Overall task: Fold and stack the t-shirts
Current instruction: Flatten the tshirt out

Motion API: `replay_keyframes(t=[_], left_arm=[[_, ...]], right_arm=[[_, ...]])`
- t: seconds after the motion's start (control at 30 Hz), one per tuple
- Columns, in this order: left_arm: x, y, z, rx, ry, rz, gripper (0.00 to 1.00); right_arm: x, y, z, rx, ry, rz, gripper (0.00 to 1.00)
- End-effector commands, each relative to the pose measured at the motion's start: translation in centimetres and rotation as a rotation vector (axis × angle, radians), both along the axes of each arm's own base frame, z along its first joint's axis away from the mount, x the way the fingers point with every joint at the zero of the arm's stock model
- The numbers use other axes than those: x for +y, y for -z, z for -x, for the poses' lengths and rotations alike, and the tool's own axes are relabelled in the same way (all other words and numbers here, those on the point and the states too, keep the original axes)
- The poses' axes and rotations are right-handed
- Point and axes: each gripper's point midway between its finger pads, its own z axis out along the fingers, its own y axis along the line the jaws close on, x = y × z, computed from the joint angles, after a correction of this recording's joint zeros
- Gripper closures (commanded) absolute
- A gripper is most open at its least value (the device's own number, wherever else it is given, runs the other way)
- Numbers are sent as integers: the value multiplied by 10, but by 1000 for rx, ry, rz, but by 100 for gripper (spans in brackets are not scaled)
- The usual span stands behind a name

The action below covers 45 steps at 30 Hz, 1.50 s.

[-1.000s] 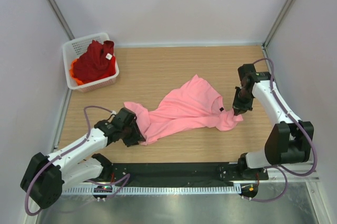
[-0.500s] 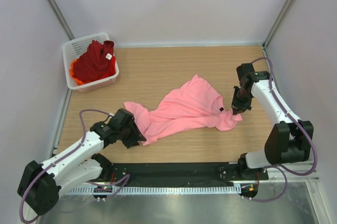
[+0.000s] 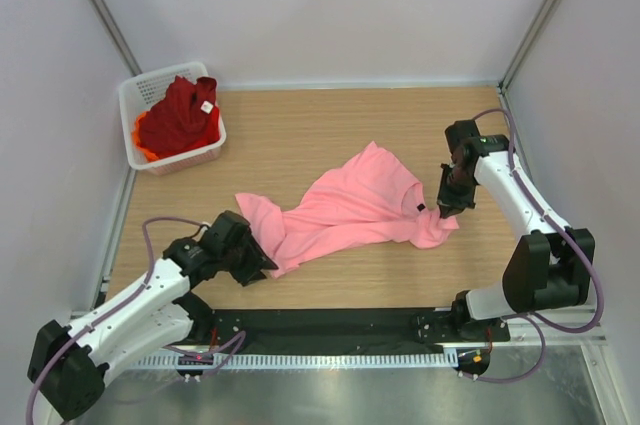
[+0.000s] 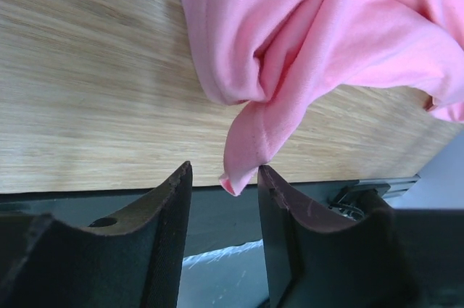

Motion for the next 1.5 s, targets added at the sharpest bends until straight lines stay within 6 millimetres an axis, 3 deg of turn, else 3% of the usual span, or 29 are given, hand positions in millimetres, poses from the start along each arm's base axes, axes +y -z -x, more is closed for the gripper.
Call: replay_keyframes(t=[0.0, 0.07, 0.2, 0.4, 0.6, 1.0, 1.23, 1.47], left_arm=[[2, 0, 2, -3, -33, 4, 57], [2, 6, 7, 19, -41, 4, 51], [7, 13, 19, 63, -41, -29, 50], [12, 3, 13, 4, -57, -38, 53], [7, 18, 12, 16, -51, -29, 52], [1, 30, -11, -46, -19, -85, 56], [-3, 34, -18, -59, -11, -92, 67], [-4, 26, -28, -101, 6, -116, 89]], right_arm=[[3, -11, -4, -36, -29, -3, 99], [4, -11, -5, -40, -31, -7, 99], [6, -11, -4, -37, -42, -5, 99], [8, -10, -4, -37, -47, -7, 99], [10, -9, -4, -32, -55, -10, 99], [10, -12, -7, -37, -61, -3, 99], [8, -12, -4, -32, -58, 8, 99], [8, -14, -4, -39, -59, 10, 99]])
